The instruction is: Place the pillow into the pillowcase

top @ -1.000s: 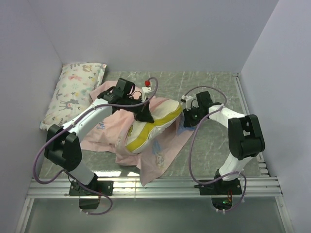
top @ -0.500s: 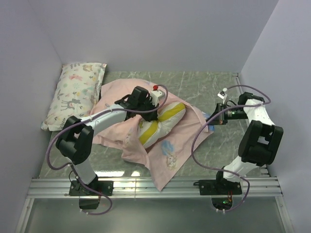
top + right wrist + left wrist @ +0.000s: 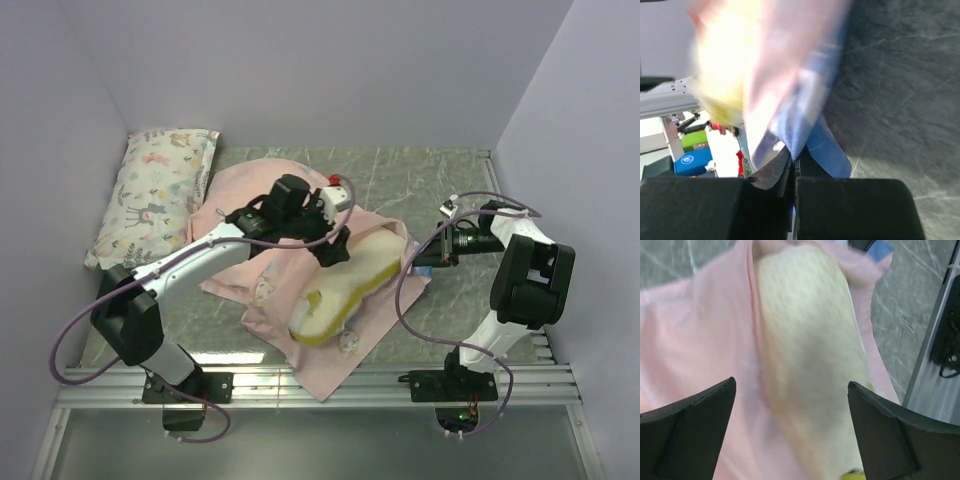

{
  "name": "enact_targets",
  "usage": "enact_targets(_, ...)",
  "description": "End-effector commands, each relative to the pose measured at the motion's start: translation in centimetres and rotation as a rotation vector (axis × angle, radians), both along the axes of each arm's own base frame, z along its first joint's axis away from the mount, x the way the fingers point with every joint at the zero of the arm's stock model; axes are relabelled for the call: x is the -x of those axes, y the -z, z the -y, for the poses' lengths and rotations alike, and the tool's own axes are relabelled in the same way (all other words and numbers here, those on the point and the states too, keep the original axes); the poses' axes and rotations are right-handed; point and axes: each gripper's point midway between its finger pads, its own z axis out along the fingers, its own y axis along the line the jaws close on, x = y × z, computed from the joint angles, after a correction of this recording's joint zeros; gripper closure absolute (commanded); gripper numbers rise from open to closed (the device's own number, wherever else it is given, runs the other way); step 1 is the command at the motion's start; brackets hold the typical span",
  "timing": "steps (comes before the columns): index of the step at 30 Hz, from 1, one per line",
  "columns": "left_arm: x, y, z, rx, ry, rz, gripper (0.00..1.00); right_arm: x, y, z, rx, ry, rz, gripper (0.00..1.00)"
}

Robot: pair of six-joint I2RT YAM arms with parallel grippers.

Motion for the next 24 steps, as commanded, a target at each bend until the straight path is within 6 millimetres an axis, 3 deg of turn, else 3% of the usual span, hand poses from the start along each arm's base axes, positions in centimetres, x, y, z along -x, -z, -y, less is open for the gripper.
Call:
enact_targets(1,-0.4,1.1,3.0,-0.082,0.007,0.081,0.01,-0.3,-1.1,-0.9,-0.022,-0.002,0.032,1.00)
enact_targets(3,-0.5,1.7,4.8,-0.120,-0.022,0.128,0.01,0.1,-1.1,-1.2,-0.028,-0.012,0.022,1.00)
enact_targets(4,-0.6,3.5,5.5,-0.146,-0.024,0.100,0.01,0.3,-1.1,-1.3,-0.028,-0.015,0.011,1.00)
enact_targets(6,-0.4,4.3,6.9,-0.153,-0.027,0.103,0.01,0.5,-1.1,-1.4,-0.033,-0.017,0.005,1.00)
enact_targets(7,-0.3,5.9,7.5,-0.177,-0.034,0.083,0.02,0.6,-1.1,-1.4,-0.033,-0.016,-0.001,1.00)
enact_targets(11,-0.4,7.9,9.9,-0.208,-0.090,0.086,0.06,1.0,-1.2,-1.8,-0.067,-0.021,-0.018,1.00)
enact_targets(12,-0.2,8.7,10.2,-0.234,-0.107,0.081,0.10,1.0,-1.5,-1.9,-0.082,-0.022,-0.014,1.00)
enact_targets(13,-0.7,10.9,10.1,-0.283,-0.138,0.061,0.26,1.4,-1.7,-2.0,-0.093,-0.031,-0.018,1.00)
enact_targets(14,-2.0,11.3,9.7,-0.307,-0.216,0.076,0.36,1.6,-2.0,-2.1,-0.103,-0.035,-0.020,1.00)
enact_targets(15,-3.4,13.0,8.7,-0.345,-0.271,0.068,0.47,1.7,-2.2,-2.1,-0.109,-0.037,-0.016,1.00)
enact_targets(16,-4.8,13.5,7.6,-0.363,-0.324,0.075,0.70,2.1,-2.5,-2.1,-0.116,-0.044,-0.023,1.00)
enact_targets(17,-7.6,14.2,4.7,-0.403,-0.423,0.087,0.80,2.4,-2.6,-2.0,-0.117,-0.040,-0.029,1.00)
enact_targets(19,-10.5,15.0,1.0,-0.444,-0.528,0.089,1.00,2.4,-2.8,-0.9,-0.129,0.013,-0.041,1.00)
enact_targets(20,-13.2,15.2,-3.0,-0.467,-0.626,0.074,1.00,2.2,-2.8,-0.3,-0.124,0.039,-0.038,1.00)
enact_targets(23,-16.0,14.7,-9.0,-0.482,-0.753,0.046,1.00,0.6,-2.3,2.0,-0.060,0.098,-0.027,1.00)
enact_targets(24,-16.1,14.6,-9.7,-0.480,-0.756,0.037,1.00,0.2,-2.0,2.5,-0.032,0.101,-0.022,1.00)
